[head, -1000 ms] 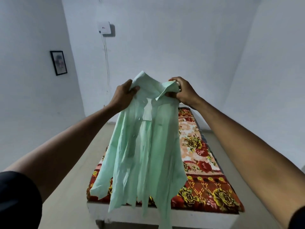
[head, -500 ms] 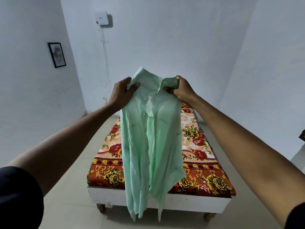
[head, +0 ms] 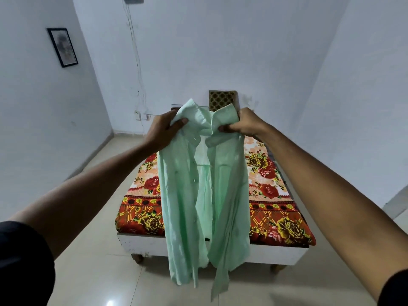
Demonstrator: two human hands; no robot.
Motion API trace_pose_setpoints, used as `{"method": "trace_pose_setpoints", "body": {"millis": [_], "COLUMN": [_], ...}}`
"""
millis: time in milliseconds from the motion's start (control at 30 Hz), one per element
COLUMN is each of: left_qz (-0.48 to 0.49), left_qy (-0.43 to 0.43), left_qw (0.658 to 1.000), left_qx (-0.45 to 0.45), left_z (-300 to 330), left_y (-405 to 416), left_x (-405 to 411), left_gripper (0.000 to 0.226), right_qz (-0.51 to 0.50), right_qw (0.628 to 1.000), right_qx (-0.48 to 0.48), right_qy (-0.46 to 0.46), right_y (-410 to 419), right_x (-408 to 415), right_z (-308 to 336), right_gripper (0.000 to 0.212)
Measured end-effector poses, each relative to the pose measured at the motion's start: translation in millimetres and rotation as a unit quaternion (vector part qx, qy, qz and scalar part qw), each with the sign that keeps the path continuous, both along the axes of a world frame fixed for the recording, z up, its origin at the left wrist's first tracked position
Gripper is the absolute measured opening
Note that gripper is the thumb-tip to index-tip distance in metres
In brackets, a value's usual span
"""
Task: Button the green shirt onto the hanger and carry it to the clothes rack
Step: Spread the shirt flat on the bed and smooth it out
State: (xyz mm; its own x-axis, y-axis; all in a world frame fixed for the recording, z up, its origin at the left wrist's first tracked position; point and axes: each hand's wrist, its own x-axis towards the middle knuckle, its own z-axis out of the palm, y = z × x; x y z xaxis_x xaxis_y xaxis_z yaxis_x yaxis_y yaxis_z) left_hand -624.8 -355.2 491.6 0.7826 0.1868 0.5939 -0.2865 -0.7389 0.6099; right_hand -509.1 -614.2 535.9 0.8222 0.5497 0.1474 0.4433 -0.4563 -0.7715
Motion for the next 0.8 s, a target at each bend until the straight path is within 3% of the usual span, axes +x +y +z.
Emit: {"method": "trace_pose_setpoints", "body": {"millis": [267,367,500,667,800], "left_qz": [-0.009,-0.007,-0.002,-0.009,-0.007], "left_qy": [0.038,0.059,0.096,0.163,0.207], "left_qw": [0.999,0.998,0.995,0.986,0.978], "left_qx": [-0.032,-0.026,0.003,0.025,-0.019], "left_z": [-50.0,-69.5,-112.4,-173.0,-236.5], "left_y": [48.8,85.2,146.9,210.8,240.0], "left_x": [110.1,179.0,285.2,404.9,491.9], "left_gripper": [0.033,0.026,0.035,0.035,0.034], "right_qz": [-0.079,-0.103,-0.15,-0.158,-0.175], "right_qw": [0.996,0.994,0.988,0.985,0.981], "right_qx": [-0.021,-0.028,-0.041,-0.067,-0.082], "right_qy": [-0.019,-0.017,-0.019,-0.016,0.007], "right_y": [58.5,95.3,151.1,204.9,237.2], "right_x": [112.5,180.3,280.8,387.9,466.3], "right_z": [-59.8,-82.3,-121.2,-177.8,-243.4], "right_gripper": [0.041,0.043,0.044,0.031,0.026]}}
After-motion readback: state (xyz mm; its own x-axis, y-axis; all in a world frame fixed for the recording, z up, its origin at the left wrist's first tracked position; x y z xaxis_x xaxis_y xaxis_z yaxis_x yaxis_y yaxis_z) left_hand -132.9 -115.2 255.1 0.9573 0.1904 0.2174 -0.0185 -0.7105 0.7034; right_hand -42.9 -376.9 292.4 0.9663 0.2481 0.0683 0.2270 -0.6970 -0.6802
